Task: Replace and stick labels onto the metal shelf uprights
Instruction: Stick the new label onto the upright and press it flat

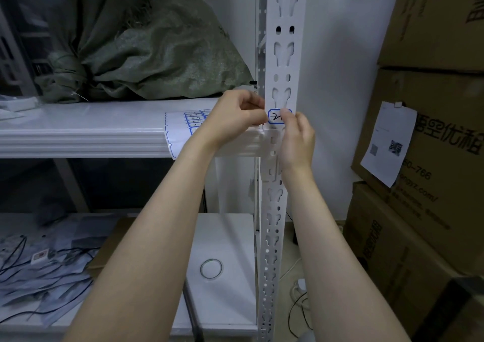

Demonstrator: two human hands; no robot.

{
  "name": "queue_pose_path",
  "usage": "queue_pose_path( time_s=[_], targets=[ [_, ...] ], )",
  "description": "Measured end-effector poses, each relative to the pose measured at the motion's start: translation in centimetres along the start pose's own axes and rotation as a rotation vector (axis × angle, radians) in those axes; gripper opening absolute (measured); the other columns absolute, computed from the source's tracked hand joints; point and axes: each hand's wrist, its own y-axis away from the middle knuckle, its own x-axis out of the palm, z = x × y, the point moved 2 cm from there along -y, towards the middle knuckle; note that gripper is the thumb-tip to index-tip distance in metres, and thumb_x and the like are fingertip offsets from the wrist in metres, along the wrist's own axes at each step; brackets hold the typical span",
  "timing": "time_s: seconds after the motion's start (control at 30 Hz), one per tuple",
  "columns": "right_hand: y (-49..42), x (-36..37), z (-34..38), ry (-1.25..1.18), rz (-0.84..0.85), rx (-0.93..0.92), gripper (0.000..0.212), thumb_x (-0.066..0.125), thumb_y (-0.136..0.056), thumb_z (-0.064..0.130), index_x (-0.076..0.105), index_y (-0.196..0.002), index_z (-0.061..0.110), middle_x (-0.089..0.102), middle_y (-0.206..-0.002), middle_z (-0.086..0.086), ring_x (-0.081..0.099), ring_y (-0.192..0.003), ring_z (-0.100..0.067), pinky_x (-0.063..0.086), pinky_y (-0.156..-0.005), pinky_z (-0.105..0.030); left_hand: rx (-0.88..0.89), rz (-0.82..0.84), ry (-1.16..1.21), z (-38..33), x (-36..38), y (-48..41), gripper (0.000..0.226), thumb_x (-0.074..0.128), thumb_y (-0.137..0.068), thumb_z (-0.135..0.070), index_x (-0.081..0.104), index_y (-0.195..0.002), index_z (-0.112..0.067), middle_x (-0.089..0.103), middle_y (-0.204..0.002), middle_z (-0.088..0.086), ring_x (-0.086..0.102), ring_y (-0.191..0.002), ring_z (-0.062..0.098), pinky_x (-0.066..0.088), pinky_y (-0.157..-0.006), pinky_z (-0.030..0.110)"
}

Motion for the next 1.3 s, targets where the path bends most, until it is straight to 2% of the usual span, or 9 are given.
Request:
queue_pose_path(
  time_s=[0.1, 0.27, 0.37, 0.47, 0.6, 0.73, 0.87, 1.0, 1.3],
  targets=[
    [-0.04, 0.13, 0.02, -0.012, -0.024, 0.030, 0.033, 0.048, -0.088, 0.047, 0.066, -0.081, 0.020, 0.070, -0.085, 0.000, 0.064, -0.084, -0.016, 0.049, -0.078, -0.032, -0.019, -0.014, -0.011, 0.11, 0.00, -0.06, 0.033, 0.072, -0.073, -0.013, 0.066, -0.104, -0.003, 0.073, -0.093, 0.010, 0.069, -0.083, 0.014, 0.055, -0.092, 0.040],
    [0.36, -0.22, 0.17, -0.027, 0.035, -0.007, 0.042, 0.045, -0.079, 0.036, 0.068, -0.092, 0.004, 0.069, -0.088, -0.002, 0.062, -0.084, -0.010, 0.047, -0.077, -0.024, -0.026, -0.100, -0.089, 0.22, 0.46, -0.20, 0.049, 0.088, -0.064, -0.037, 0.067, -0.098, -0.008, 0.074, -0.092, 0.007, 0.071, -0.088, 0.017, 0.058, -0.084, 0.035],
    [0.34, -0.09, 0.08, -0.041, 0.017, -0.006, 0.043, 0.044, -0.081, 0.039, 0.068, -0.096, 0.006, 0.071, -0.097, -0.008, 0.064, -0.095, -0.021, 0.049, -0.087, -0.037, -0.019, -0.118, -0.061, 0.14, 0.51, -0.59, 0.040, 0.085, -0.071, -0.028, 0.067, -0.095, 0.000, 0.075, -0.086, 0.012, 0.072, -0.079, 0.020, 0.058, -0.081, 0.035],
    [0.29, -0.10, -0.20, -0.047, 0.023, 0.009, 0.044, 0.047, -0.079, 0.044, 0.067, -0.095, 0.008, 0.070, -0.095, -0.010, 0.064, -0.095, -0.027, 0.048, -0.088, -0.045, -0.031, -0.099, 0.042, 0.02, 0.26, -0.65, 0.032, 0.075, -0.083, -0.020, 0.067, -0.097, 0.007, 0.071, -0.085, 0.015, 0.065, -0.069, 0.011, 0.058, -0.074, 0.023],
    [0.20, -0.19, -0.44, -0.032, 0.053, -0.018, 0.028, 0.053, -0.081, 0.041, 0.061, -0.079, 0.014, 0.064, -0.078, 0.000, 0.057, -0.078, -0.016, 0.047, -0.077, -0.039, -0.021, -0.087, 0.060, -0.09, 0.29, -0.61, 0.028, 0.066, -0.091, -0.021, 0.068, -0.096, 0.007, 0.066, -0.076, 0.006, 0.063, -0.065, 0.007, 0.057, -0.070, 0.021],
    [0.01, -0.04, -0.56, -0.024, 0.021, -0.014, 0.038, 0.053, -0.085, 0.049, 0.065, -0.083, 0.013, 0.066, -0.082, -0.001, 0.060, -0.080, -0.014, 0.049, -0.079, -0.037, -0.021, -0.086, 0.047, -0.03, 0.25, -0.54, 0.028, 0.068, -0.089, -0.020, 0.068, -0.097, 0.007, 0.069, -0.081, 0.011, 0.065, -0.069, 0.010, 0.058, -0.076, 0.026],
    [0.08, -0.30, -0.08, -0.095, 0.014, 0.004, 0.033, 0.047, -0.097, 0.034, 0.069, -0.086, 0.013, 0.070, -0.084, 0.002, 0.063, -0.086, -0.013, 0.048, -0.083, -0.032, -0.027, -0.069, -0.016, 0.19, 0.17, -0.45, 0.036, 0.081, -0.074, -0.023, 0.067, -0.099, 0.000, 0.073, -0.094, 0.016, 0.069, -0.077, 0.015, 0.059, -0.082, 0.033],
    [0.17, -0.35, -0.26, -0.084, 0.049, -0.054, 0.024, 0.050, -0.096, 0.025, 0.068, -0.085, 0.014, 0.070, -0.081, 0.004, 0.063, -0.086, -0.011, 0.046, -0.080, -0.025, -0.030, -0.072, -0.019, 0.20, 0.18, -0.44, 0.041, 0.084, -0.067, -0.030, 0.068, -0.095, -0.003, 0.075, -0.090, 0.014, 0.071, -0.080, 0.018, 0.059, -0.084, 0.037],
    [0.10, -0.50, -0.65, -0.029, 0.057, -0.097, 0.027, 0.050, -0.095, 0.032, 0.068, -0.094, 0.011, 0.070, -0.089, 0.001, 0.064, -0.091, -0.015, 0.050, -0.087, -0.037, -0.025, -0.106, -0.031, 0.20, 0.33, -0.60, 0.036, 0.083, -0.073, -0.032, 0.069, -0.091, -0.004, 0.075, -0.086, 0.010, 0.072, -0.084, 0.022, 0.059, -0.084, 0.040]
  ],
)
